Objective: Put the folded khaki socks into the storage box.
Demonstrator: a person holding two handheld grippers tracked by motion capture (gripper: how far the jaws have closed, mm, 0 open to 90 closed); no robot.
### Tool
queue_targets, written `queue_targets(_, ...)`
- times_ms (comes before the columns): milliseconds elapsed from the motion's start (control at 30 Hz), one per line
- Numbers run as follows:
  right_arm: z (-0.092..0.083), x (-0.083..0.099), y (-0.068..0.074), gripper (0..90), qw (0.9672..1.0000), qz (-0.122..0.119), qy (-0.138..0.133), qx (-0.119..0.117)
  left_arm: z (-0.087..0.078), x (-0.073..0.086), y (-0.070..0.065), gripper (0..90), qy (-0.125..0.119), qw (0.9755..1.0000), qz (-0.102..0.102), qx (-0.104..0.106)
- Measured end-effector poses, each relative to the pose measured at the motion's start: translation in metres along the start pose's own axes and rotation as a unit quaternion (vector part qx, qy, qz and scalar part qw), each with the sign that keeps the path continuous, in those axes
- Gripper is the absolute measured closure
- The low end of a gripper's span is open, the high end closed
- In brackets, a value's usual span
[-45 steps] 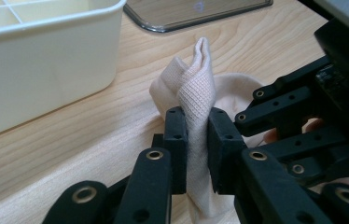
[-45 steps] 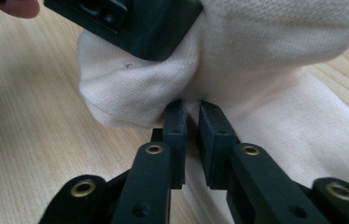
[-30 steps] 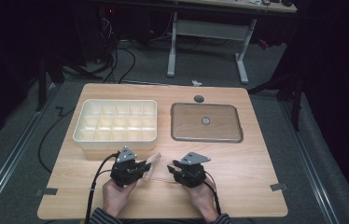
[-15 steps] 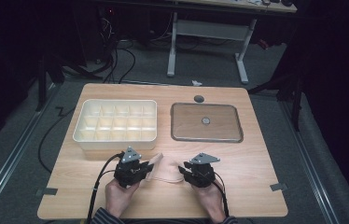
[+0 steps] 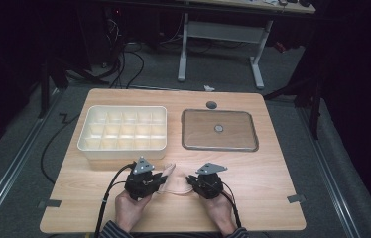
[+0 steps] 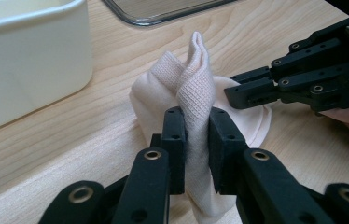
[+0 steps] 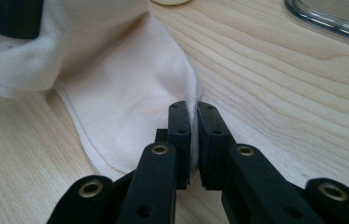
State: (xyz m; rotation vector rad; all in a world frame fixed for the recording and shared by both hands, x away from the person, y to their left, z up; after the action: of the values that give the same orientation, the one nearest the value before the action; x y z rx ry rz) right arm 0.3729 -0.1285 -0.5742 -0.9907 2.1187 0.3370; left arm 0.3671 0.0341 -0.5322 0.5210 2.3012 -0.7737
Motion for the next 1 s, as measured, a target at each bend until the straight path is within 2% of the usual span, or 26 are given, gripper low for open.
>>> queue_targets(433,0.009,-0.005,0.003,85.1,0.9999,-0.004,-0.001,-0.012,0.016,0.002,0.001,77.3,0.014,0.9999,0.002,-0.006)
queue_targets(833,0.011,-0.005,-0.001,85.1,0.9999,-0.002,-0.004,-0.01,0.03,0.006,-0.003,74.0,0.025,0.9994,0.019,-0.012)
queue_targets(1000,0.013,-0.006,-0.004,85.0,1.0,0.002,-0.005,-0.008,0.035,0.008,-0.004,78.9,0.03,0.9991,0.026,-0.014)
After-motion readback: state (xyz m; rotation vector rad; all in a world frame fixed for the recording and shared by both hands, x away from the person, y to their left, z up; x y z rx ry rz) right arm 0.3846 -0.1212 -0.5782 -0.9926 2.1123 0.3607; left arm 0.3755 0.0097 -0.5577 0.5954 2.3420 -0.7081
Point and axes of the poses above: each handheld gripper's, and its own axes: z roughly forward along the jaws, x roughly out of its underside, y roughly to its left, the point moved 7 cm from there along z, roughly forward along the jaws, and after that the axes turned 14 degrees about -z, right-handed, at the moved point
